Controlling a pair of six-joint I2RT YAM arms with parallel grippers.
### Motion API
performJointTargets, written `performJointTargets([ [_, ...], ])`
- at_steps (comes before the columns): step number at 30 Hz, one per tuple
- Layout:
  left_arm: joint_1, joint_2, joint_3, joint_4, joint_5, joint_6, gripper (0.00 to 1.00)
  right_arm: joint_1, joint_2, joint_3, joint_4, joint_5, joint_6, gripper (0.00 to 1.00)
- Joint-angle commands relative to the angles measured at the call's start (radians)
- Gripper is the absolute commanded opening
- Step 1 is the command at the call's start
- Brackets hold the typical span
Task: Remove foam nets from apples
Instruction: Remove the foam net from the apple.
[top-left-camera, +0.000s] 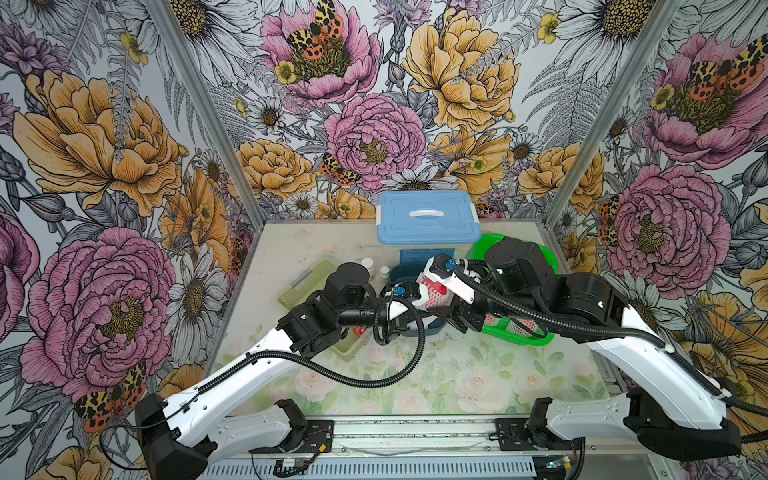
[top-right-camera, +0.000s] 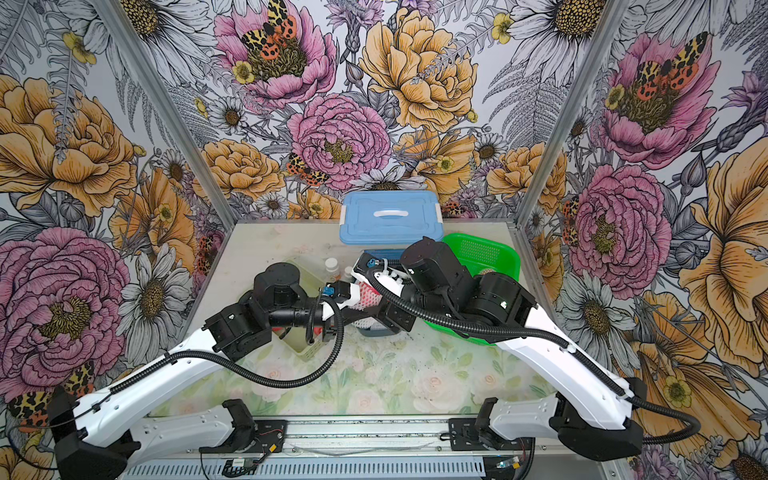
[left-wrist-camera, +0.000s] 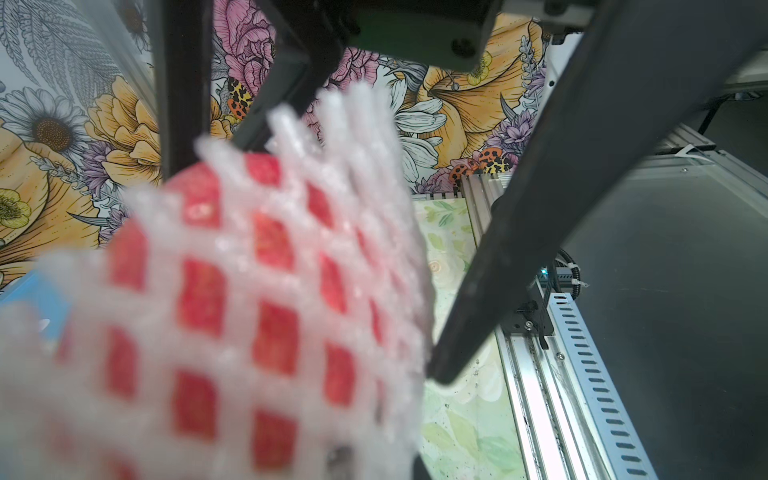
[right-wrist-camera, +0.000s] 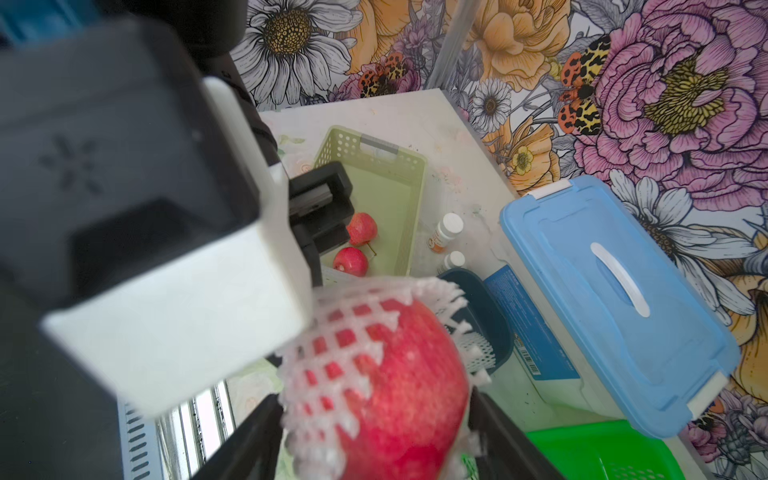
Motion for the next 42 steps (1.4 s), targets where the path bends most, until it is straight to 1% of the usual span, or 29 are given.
performJointTargets([
  [1, -0.012, -0.009, -0.01, 0.025, -0.025, 0.024, 0.0, -0.009, -0.06, 0.064, -0.001, -0.046, -0.01, 0.74],
  [5, -0.01, -0.012, -0.017, 0.03, -0.032, 0.027, 0.0, -0.012, -0.061, 0.078, -0.002, -0.047, -0.015, 0.72],
  [8, -0.013, -0.017, -0.02, 0.033, -0.034, 0.028, 0.0, -0.013, -0.058, 0.079, -0.008, -0.025, -0.026, 0.66],
  [15, -0.016, -0.028, -0.018, 0.033, -0.029, 0.033, 0.0, -0.013, -0.011, 0.091, -0.026, -0.059, -0.066, 0.55],
  [21, -0.017, -0.034, -0.024, 0.036, -0.032, 0.032, 0.0, -0.023, 0.024, 0.115, -0.045, -0.057, -0.094, 0.51],
  [23, -0.017, -0.036, -0.026, 0.038, -0.037, 0.033, 0.0, -0.023, 0.03, 0.124, -0.058, -0.089, -0.094, 0.52],
  [25, -0.017, -0.036, -0.027, 0.039, -0.042, 0.035, 0.0, -0.023, 0.036, 0.128, -0.072, -0.121, -0.093, 0.55],
  [27, -0.018, -0.036, -0.03, 0.042, -0.045, 0.036, 0.0, -0.018, 0.043, 0.13, -0.091, -0.126, -0.095, 0.59],
  [31, -0.019, -0.036, -0.027, 0.045, -0.046, 0.039, 0.0, -0.003, 0.065, 0.128, -0.116, -0.111, -0.102, 0.63],
  [38, -0.017, -0.042, -0.03, 0.051, -0.047, 0.037, 0.0, 0.009, 0.081, 0.124, -0.117, -0.064, -0.111, 0.66],
  [42, -0.018, -0.042, -0.029, 0.054, -0.046, 0.037, 0.0, 0.035, 0.101, 0.127, -0.118, -0.034, -0.116, 0.67],
])
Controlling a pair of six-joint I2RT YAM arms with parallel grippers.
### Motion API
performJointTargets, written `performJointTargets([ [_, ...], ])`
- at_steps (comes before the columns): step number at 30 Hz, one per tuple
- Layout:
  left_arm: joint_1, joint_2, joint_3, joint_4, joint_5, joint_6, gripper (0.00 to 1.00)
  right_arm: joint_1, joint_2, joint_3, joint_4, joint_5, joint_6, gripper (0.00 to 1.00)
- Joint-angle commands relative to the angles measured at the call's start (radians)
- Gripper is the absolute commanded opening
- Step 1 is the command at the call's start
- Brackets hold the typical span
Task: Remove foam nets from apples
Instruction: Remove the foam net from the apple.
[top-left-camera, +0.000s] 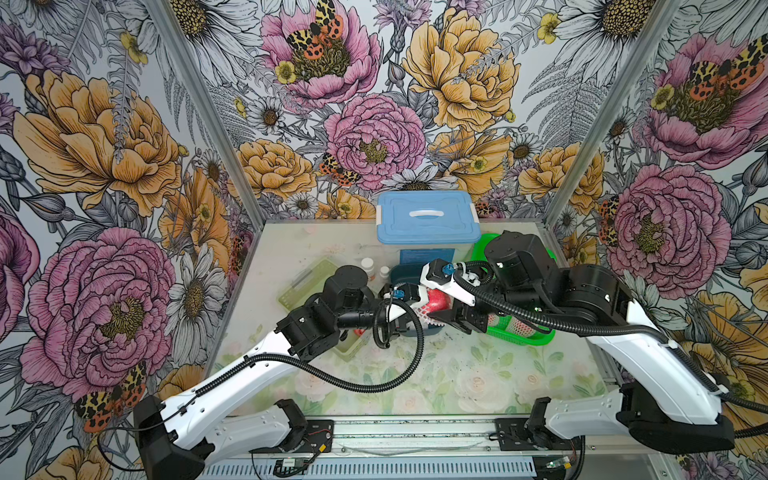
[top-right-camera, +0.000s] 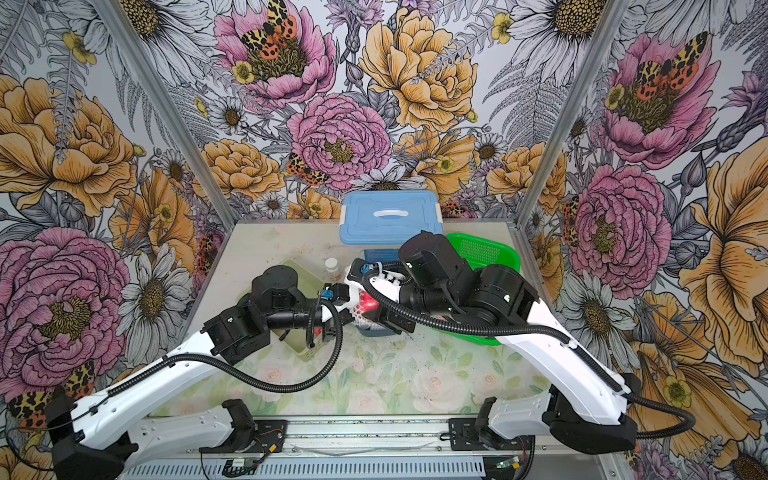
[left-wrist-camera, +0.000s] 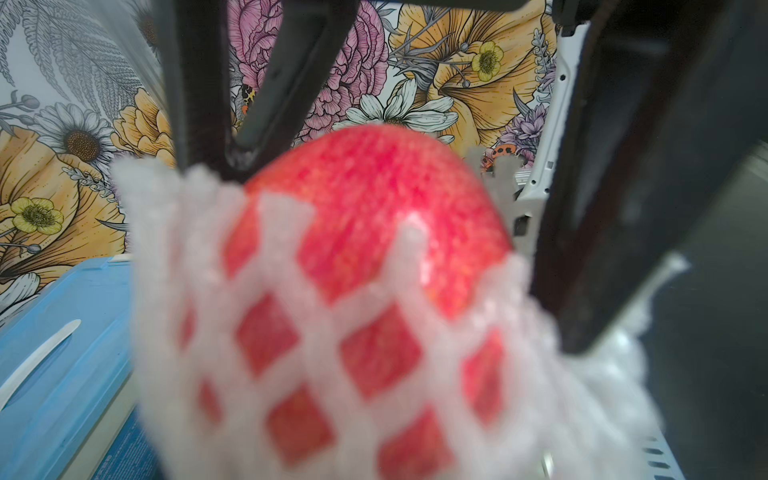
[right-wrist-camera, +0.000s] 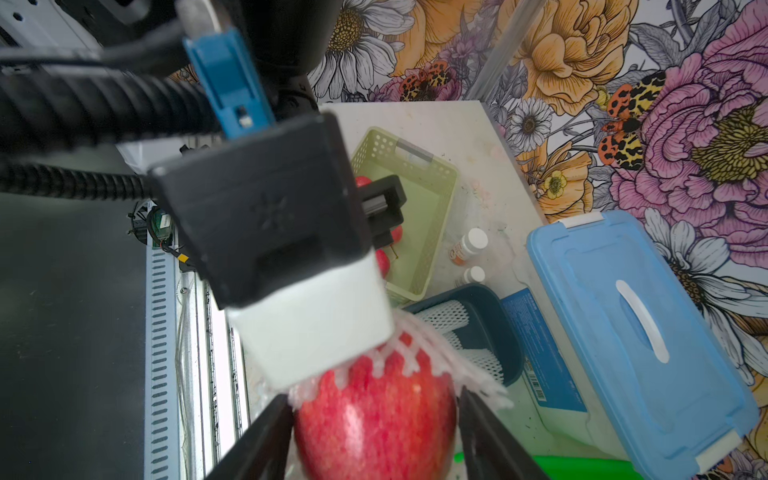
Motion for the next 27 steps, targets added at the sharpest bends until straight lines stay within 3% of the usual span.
performJointTargets([
  [1, -0.007, -0.023, -0.009, 0.031, -0.006, 0.015, 0.0, 0.018, 0.027, 0.017, -0.013, 0.044, -0.014, 0.67],
  [7, -0.009, -0.039, -0.015, 0.033, -0.011, 0.014, 0.0, 0.028, 0.048, 0.007, -0.016, 0.081, -0.01, 0.64],
  [14, -0.009, -0.057, -0.03, 0.049, -0.022, 0.009, 0.0, 0.0, 0.0, 0.002, -0.015, 0.098, 0.009, 0.44],
  [27, -0.008, -0.05, -0.024, 0.053, -0.019, 0.005, 0.0, -0.049, -0.136, -0.002, -0.006, 0.078, 0.036, 0.45],
])
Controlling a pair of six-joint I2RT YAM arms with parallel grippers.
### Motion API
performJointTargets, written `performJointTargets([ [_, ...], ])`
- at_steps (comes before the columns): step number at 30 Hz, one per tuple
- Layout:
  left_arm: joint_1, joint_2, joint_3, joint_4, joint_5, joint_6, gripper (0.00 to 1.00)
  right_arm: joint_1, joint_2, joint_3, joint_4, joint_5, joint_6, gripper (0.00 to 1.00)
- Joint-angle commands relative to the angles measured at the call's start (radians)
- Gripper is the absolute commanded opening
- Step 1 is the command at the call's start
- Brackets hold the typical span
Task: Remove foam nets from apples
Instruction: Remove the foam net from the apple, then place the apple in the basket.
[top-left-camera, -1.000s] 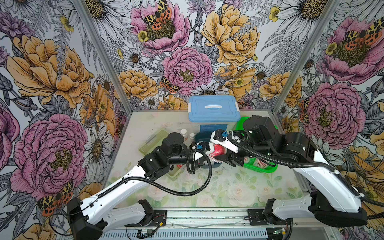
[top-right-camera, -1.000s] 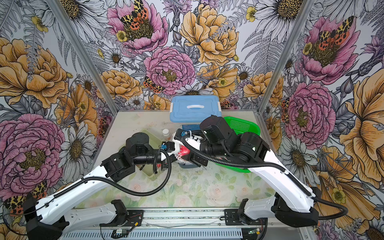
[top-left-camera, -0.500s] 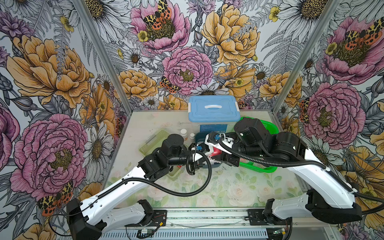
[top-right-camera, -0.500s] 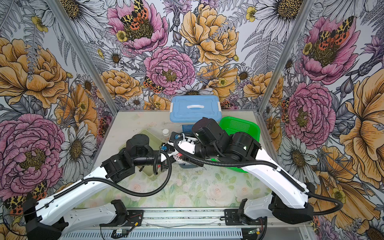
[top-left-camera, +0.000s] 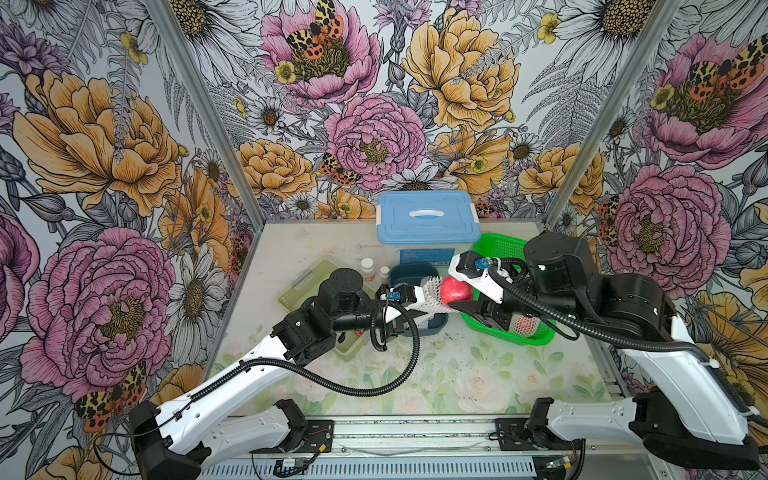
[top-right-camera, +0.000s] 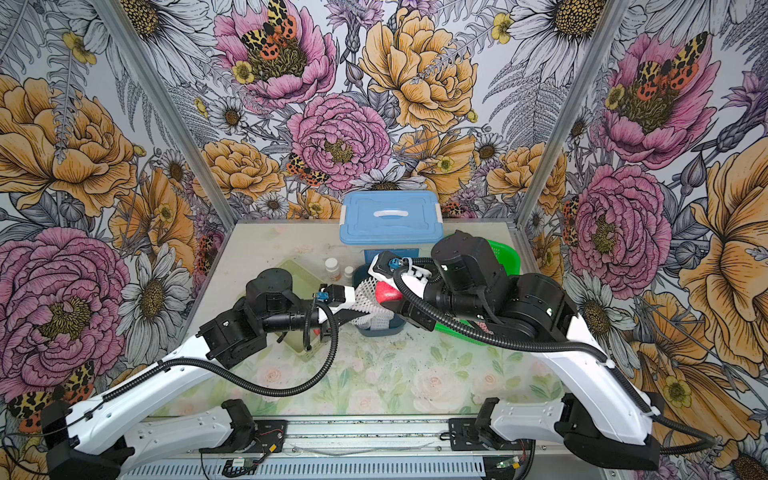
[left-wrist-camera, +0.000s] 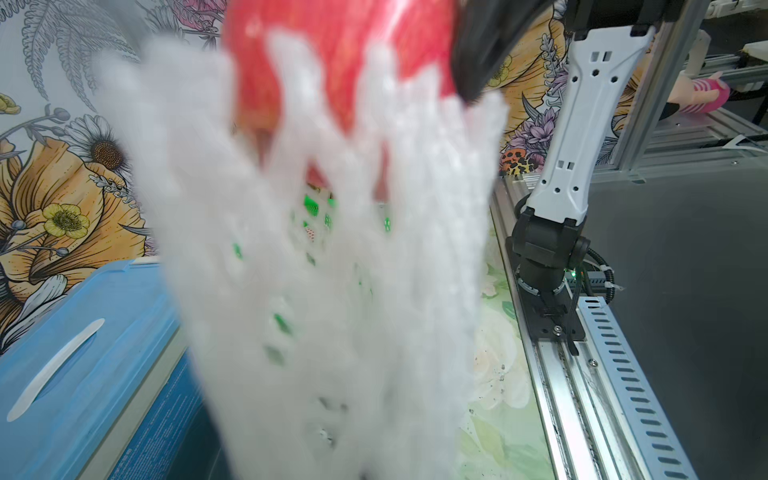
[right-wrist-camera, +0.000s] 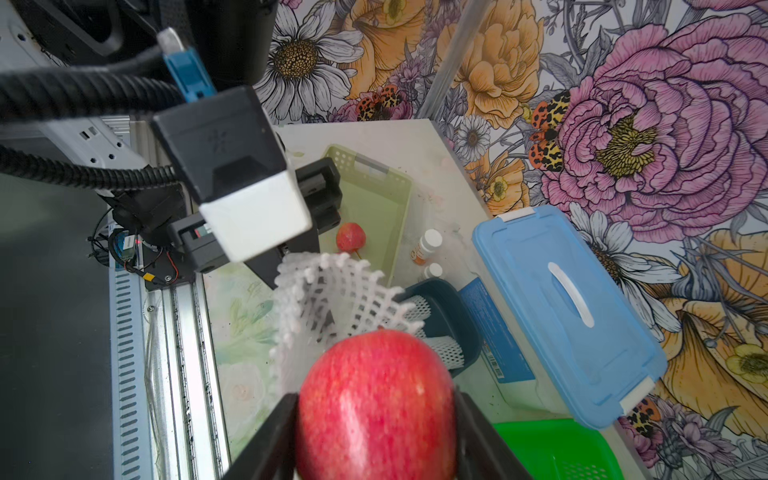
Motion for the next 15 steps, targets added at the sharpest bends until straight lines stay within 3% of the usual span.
performJointTargets([
  [1, -0.008, -0.017, 0.001, 0.025, 0.007, 0.005, 0.0, -0.004, -0.016, -0.001, -0.005, 0.011, 0.023, 0.45],
  [5, -0.008, -0.023, 0.001, 0.027, -0.015, -0.006, 0.0, -0.01, -0.026, -0.015, 0.025, 0.025, 0.028, 0.45],
  [9, 0.035, -0.041, 0.003, 0.04, -0.182, -0.098, 0.0, -0.06, -0.062, -0.102, 0.184, 0.063, 0.078, 0.45],
  [11, 0.114, -0.043, 0.029, 0.012, -0.248, -0.187, 0.0, -0.092, -0.062, -0.136, 0.236, 0.056, 0.101, 0.44],
  [15, 0.325, -0.11, -0.002, 0.005, -0.176, -0.383, 0.0, -0.121, -0.032, -0.23, 0.353, 0.018, 0.136, 0.44],
])
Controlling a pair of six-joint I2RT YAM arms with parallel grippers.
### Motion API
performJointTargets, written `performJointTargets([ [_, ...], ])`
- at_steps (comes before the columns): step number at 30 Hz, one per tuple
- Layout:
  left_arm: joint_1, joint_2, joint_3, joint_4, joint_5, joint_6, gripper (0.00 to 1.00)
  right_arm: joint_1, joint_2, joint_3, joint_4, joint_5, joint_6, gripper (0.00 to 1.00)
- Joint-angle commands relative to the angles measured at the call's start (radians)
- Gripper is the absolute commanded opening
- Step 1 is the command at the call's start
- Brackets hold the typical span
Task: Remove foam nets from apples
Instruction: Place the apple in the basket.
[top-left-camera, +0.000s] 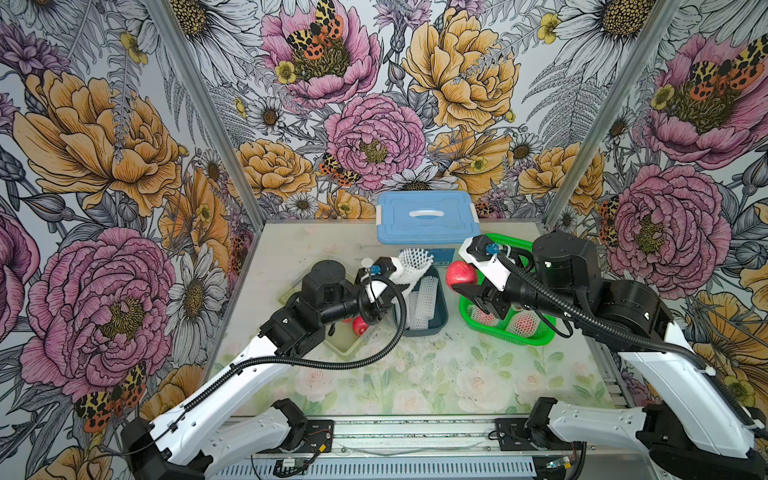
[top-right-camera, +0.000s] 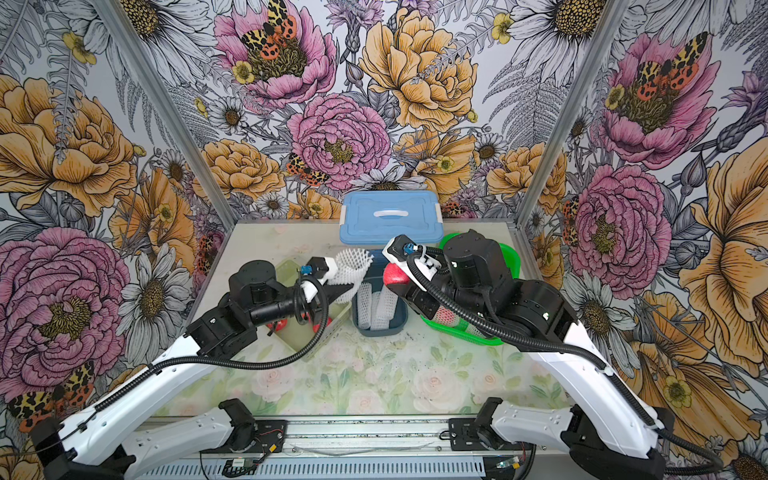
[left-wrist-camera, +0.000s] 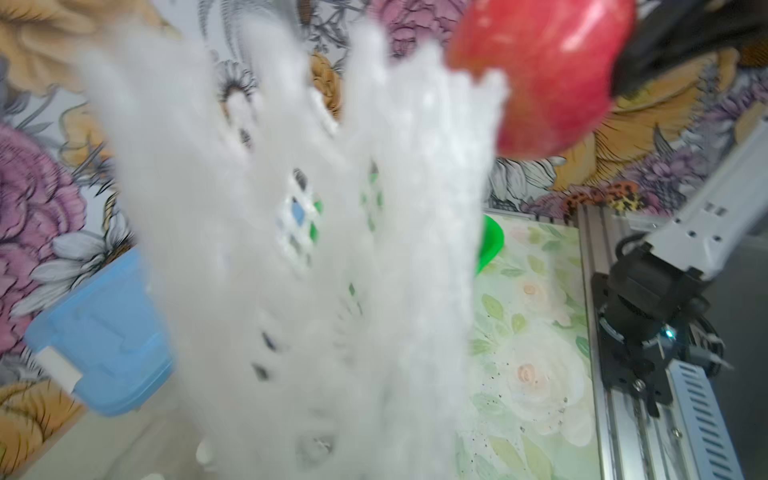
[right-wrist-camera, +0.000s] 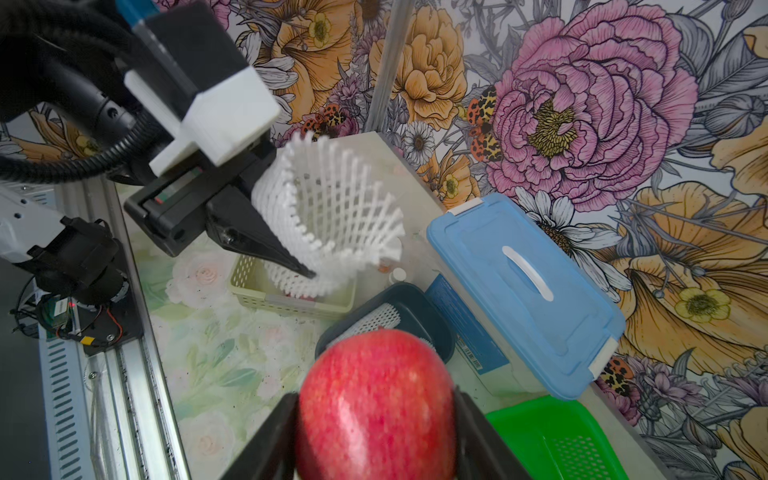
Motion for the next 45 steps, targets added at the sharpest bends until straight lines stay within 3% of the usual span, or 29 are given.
performJointTargets([
  [1, 0.123, -0.088, -0.024, 0.015, -0.035, -0.198, 0.0, -0.014, 0.035, -0.069, 0.166, -0.019, 0.057, 0.44],
  [5, 0.195, -0.185, -0.067, -0.035, -0.152, -0.227, 0.0, -0.016, 0.125, -0.19, 0.37, -0.041, 0.097, 0.45],
  [10, 0.306, -0.248, -0.067, -0.109, -0.153, -0.273, 0.0, -0.011, 0.304, -0.304, 0.673, -0.138, 0.214, 0.44],
  [14, 0.375, -0.298, -0.082, -0.109, -0.148, -0.316, 0.0, 0.004, 0.469, -0.344, 0.859, -0.147, 0.297, 0.44],
  [22, 0.481, -0.315, -0.076, -0.11, -0.052, -0.357, 0.0, 0.075, 0.781, -0.156, 0.887, -0.102, 0.353, 0.45],
  [27, 0.486, -0.316, -0.085, -0.089, -0.03, -0.371, 0.0, 0.078, 0.879, -0.106, 0.887, -0.056, 0.413, 0.55],
  [35, 0.488, -0.278, -0.069, -0.092, 0.027, -0.391, 0.0, 0.071, 0.793, -0.174, 0.887, 0.004, 0.419, 0.77],
  [37, 0.488, -0.265, -0.069, -0.083, 0.039, -0.4, 0.0, 0.056, 0.738, -0.207, 0.889, -0.01, 0.42, 0.96],
  [42, 0.455, -0.224, -0.092, -0.047, 0.063, -0.422, 0.0, -0.019, 0.556, -0.341, 0.889, -0.025, 0.448, 1.0],
  [45, 0.37, -0.169, -0.11, -0.017, 0.048, -0.46, 0.0, -0.098, 0.427, -0.444, 0.885, -0.023, 0.475, 1.0],
])
